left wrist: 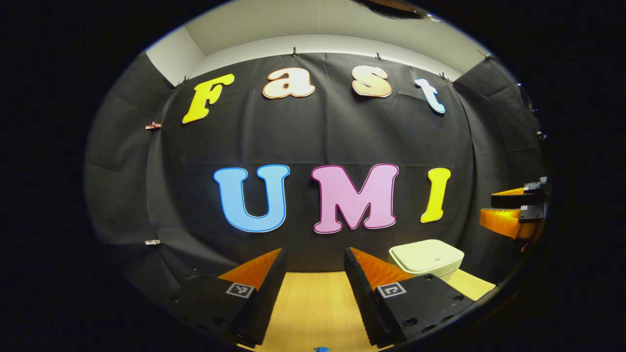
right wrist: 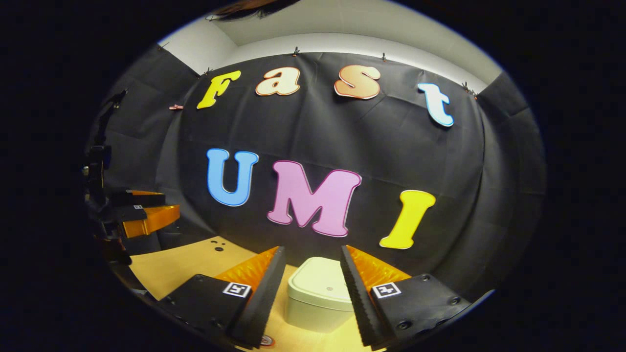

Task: Press the lid of the desktop garbage bin to open it, pick up the crumpled paper on the desktop and throw it into the bin, then pick up the pop can on the desktop and drop it into the bin, and finally close the garbage bin lid.

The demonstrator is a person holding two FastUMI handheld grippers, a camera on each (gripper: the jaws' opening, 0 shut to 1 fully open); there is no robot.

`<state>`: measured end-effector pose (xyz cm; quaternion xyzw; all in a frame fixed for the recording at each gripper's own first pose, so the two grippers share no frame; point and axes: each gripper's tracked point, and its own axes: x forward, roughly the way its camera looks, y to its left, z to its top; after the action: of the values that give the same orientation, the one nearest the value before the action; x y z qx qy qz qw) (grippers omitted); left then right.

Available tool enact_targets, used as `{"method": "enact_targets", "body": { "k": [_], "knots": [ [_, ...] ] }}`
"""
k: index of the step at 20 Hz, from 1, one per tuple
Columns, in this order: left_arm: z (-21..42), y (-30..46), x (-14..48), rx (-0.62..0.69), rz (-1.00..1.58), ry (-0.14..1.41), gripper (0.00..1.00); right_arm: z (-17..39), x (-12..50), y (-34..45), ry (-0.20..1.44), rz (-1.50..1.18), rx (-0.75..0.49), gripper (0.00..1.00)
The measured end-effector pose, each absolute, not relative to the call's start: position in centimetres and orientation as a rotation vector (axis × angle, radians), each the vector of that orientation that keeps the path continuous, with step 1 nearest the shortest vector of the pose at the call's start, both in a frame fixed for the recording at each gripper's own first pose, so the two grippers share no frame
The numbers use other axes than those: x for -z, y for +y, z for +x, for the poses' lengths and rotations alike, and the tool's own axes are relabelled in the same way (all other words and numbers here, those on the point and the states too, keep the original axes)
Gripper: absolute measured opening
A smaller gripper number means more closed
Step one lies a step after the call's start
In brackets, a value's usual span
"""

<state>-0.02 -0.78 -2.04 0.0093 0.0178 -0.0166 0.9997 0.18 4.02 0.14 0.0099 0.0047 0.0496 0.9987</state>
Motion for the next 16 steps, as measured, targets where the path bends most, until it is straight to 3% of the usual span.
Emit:
{"method": "enact_targets", "body": {
  "k": [2,3,4,5,6,8,10,16],
  "knots": [
    [0.1,-0.6,2.5,0.031,0.014,0.048,0.65,0.5,0.0,4.0,0.020,0.053,-0.094,0.58],
    [0.2,-0.3,3.0,0.026,0.003,0.060,0.61,0.6,0.1,3.4,0.031,0.059,-0.065,0.53],
    [0.2,0.0,3.3,0.022,-0.011,0.070,0.48,0.8,0.4,2.8,0.051,0.059,-0.040,0.40],
    [0.2,0.0,3.5,0.023,-0.024,0.076,0.49,0.8,0.8,2.6,0.073,0.055,-0.032,0.27],
    [0.2,0.3,3.5,0.023,-0.029,0.073,0.44,1.1,0.9,2.6,0.087,0.045,-0.035,0.19],
    [0.4,0.7,3.5,0.032,-0.015,0.061,0.44,1.9,1.2,3.0,0.116,0.013,-0.079,0.19],
    [0.5,0.9,3.6,0.048,0.002,0.051,0.45,2.4,1.6,3.2,0.170,-0.027,-0.148,0.05],
    [1.1,2.1,5.1,0.075,-0.037,0.069,0.48,6.6,4.5,3.9,0.461,0.094,-0.332,0.05]
  ]
}}
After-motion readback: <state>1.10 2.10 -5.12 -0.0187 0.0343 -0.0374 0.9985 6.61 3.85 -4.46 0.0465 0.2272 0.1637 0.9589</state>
